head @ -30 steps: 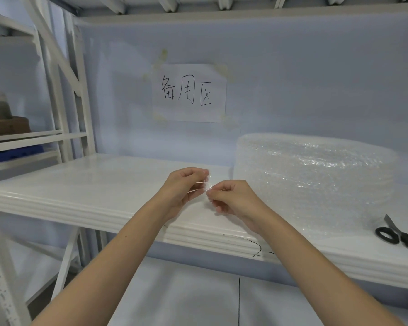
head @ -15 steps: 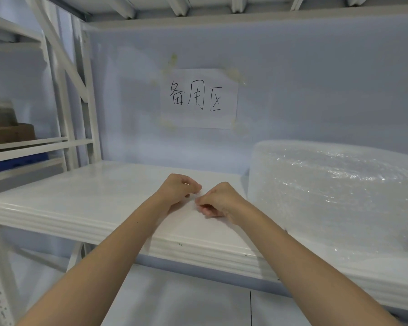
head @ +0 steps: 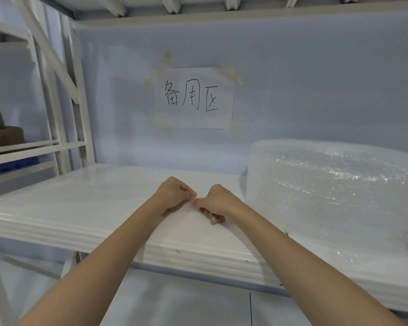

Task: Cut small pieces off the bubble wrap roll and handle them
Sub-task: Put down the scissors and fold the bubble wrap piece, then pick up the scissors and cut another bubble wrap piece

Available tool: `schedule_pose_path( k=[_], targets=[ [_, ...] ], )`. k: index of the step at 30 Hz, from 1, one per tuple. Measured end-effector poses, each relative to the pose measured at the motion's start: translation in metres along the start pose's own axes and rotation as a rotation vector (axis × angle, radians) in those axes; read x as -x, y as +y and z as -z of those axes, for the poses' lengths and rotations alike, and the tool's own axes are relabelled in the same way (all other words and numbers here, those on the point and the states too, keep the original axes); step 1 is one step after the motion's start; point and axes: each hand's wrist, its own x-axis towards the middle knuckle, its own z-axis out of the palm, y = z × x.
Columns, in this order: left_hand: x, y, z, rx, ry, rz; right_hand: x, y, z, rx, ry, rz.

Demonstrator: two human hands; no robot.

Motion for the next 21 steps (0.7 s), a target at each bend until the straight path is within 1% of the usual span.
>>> schedule_pose_path(
  k=[6,10,16,19,21],
  targets=[
    [0.003,0.005,-0.001,-0.013,0.008,0.030,0.017,0.003,0.013,-0.061,0.048,0.027],
    [0.004,0.005,-0.001,0.029,0.066,0.069,0.044,0.004,0.028,-0.045,0.069,0.064],
    [0.011,0.007,0.005,0.072,0.175,0.060,0.105,0.012,0.053,-0.011,0.119,0.169],
    [0.031,0.026,0.003,0.129,0.262,-0.004,0.149,0.027,0.073,0.059,0.205,0.238],
    [0.056,0.047,-0.006,0.201,0.257,-0.060,0.180,0.047,0.091,0.104,0.322,0.255]
  ],
)
